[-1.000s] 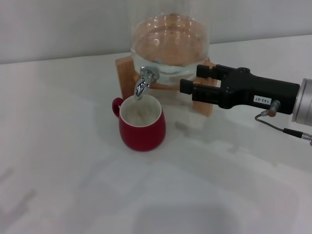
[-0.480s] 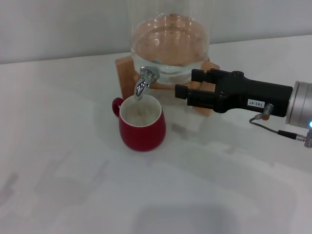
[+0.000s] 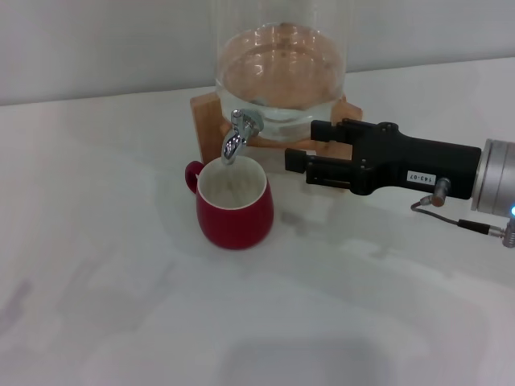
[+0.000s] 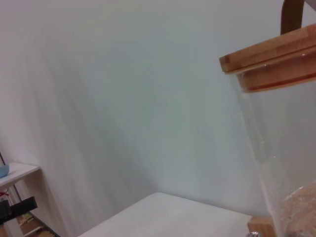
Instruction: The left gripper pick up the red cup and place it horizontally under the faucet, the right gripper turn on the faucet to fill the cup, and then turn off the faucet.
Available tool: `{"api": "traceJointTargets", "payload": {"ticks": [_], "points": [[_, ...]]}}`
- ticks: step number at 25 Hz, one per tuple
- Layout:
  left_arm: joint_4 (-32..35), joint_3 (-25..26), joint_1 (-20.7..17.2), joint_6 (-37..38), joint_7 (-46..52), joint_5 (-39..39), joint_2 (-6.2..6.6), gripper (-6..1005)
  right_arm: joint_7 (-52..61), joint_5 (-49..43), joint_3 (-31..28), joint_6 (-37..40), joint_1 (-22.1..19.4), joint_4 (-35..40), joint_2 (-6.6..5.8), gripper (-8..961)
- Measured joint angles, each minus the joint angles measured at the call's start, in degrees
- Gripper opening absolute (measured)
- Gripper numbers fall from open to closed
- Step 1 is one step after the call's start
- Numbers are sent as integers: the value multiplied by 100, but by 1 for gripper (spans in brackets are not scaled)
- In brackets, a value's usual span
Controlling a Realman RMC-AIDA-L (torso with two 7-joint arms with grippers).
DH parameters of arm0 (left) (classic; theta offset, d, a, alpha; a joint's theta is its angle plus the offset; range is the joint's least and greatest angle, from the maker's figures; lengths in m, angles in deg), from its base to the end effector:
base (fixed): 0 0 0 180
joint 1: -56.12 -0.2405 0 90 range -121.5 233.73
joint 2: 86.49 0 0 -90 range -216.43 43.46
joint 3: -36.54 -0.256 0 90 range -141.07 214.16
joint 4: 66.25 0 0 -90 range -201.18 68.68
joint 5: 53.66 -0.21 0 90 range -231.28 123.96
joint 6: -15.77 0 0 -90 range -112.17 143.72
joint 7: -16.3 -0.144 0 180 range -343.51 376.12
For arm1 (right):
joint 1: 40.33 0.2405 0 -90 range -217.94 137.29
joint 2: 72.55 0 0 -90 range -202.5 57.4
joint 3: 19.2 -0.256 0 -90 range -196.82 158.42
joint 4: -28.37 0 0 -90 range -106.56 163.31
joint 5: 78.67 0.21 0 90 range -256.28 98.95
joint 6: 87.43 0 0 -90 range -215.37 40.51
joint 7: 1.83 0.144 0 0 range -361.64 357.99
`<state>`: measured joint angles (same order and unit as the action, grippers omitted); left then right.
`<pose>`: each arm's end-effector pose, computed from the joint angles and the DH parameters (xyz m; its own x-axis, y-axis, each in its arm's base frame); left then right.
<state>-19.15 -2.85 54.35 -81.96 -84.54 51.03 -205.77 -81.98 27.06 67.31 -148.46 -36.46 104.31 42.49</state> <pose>-0.3390 0.2005 0.0991 0.4339 0.1231 0.8925 0.7587 -0.5842 -0.2883 0.1996 0.3007 0.0232 0.6468 -0.3054 -0.6989 -0.5910 -0.7798 -0.2063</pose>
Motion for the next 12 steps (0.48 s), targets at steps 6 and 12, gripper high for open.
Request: {"api": "traceJointTargets", "payload": {"ticks": [6,12], "points": [[0,-49,12,-59,-160,-9,-4,880,-9,-49,3,-19,59,-43,1,761],[-50,-37,32,-176,-320,-10,-5,879,-9,-54,3,-239,120,-66,0,761]]}}
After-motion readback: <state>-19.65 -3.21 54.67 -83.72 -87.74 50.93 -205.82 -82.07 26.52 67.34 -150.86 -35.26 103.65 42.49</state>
